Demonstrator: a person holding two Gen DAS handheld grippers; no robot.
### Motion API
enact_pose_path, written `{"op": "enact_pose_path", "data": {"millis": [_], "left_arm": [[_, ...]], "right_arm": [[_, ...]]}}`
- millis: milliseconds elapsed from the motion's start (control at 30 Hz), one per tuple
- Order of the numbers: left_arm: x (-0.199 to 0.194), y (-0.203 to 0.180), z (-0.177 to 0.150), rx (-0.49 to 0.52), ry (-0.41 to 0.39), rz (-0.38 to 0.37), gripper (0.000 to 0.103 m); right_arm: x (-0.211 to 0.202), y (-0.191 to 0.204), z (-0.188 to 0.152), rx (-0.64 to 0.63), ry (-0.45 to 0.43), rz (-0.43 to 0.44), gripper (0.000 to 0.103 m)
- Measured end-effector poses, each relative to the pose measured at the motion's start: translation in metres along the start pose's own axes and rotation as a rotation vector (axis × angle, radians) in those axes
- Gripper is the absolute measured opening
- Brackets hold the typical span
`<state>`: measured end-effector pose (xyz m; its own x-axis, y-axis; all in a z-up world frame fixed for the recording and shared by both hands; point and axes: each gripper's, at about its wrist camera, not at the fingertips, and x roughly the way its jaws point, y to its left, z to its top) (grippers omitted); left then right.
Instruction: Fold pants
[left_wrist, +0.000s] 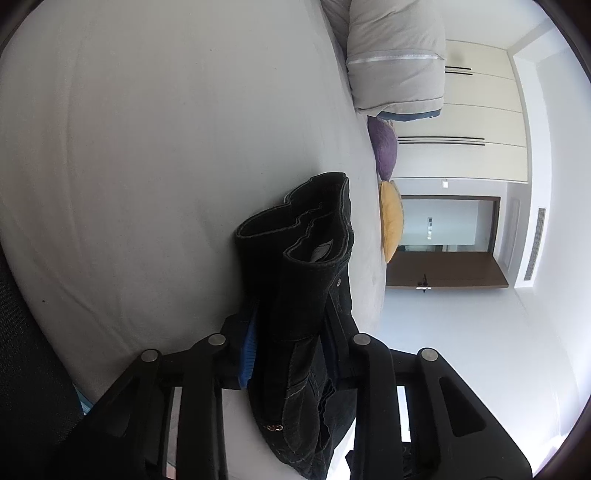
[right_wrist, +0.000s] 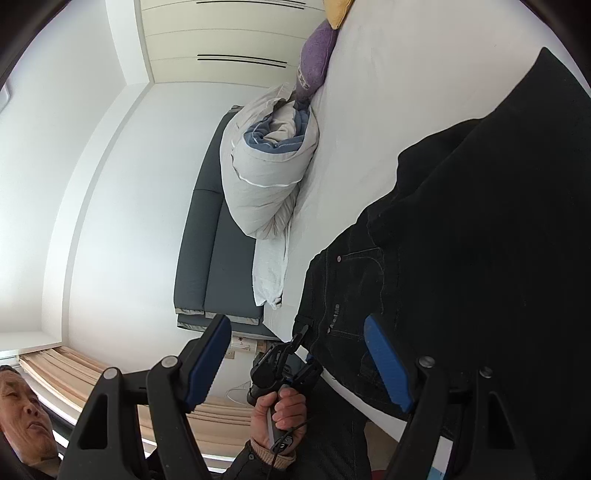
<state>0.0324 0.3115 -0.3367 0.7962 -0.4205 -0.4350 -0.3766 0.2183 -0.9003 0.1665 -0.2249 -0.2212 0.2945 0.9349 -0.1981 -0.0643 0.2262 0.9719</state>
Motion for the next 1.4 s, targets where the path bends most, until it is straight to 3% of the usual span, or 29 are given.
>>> {"op": "enact_pose_path", "data": {"millis": [167, 467, 533, 600, 633, 767, 867, 1000, 1133, 1267, 1400], "left_arm": [[-0.003, -0.011, 0.000, 0.016, 0.007, -0.014, 0.018], [-0.009, -0.062, -0.008, 0.181, -0.007, 0.019, 0.017], [-0.009, -0.076, -0.012, 0.230, -0.009, 0.030, 0.017], [-0.009, -0.093, -0.018, 0.293, -0.010, 0.037, 0.017], [-0.008, -0.102, -0.022, 0.327, -0.009, 0.040, 0.017], [0.000, -0.144, -0.046, 0.493, 0.004, 0.049, 0.017], [0.008, -0.170, -0.063, 0.593, 0.020, 0.053, 0.017], [0.019, -0.206, -0.097, 0.744, 0.049, 0.055, 0.017], [0.043, -0.239, -0.143, 0.904, 0.101, 0.053, 0.017], [0.074, -0.248, -0.212, 1.084, 0.196, 0.068, 0.017], [0.102, -0.228, -0.295, 1.302, 0.318, 0.138, 0.017]], "right_arm": [[0.018, -0.010, 0.010, 0.019, 0.015, -0.041, 0.078], [0.064, -0.025, 0.029, 0.040, 0.095, -0.073, 0.078], [0.077, -0.032, 0.033, 0.058, 0.131, -0.125, 0.078], [0.091, -0.048, 0.035, 0.097, 0.179, -0.246, 0.075], [0.096, -0.054, 0.035, 0.104, 0.187, -0.283, 0.067], [0.100, -0.054, 0.034, 0.071, 0.163, -0.302, 0.065], [0.092, -0.056, 0.034, 0.095, 0.149, -0.270, 0.065], [0.061, -0.044, 0.037, 0.123, 0.078, -0.201, 0.078], [0.032, -0.034, 0.045, 0.135, 0.079, -0.133, 0.080], [-0.001, -0.027, 0.052, 0.123, 0.072, -0.085, 0.083], [-0.031, -0.023, 0.049, 0.092, 0.064, -0.091, 0.089]]}}
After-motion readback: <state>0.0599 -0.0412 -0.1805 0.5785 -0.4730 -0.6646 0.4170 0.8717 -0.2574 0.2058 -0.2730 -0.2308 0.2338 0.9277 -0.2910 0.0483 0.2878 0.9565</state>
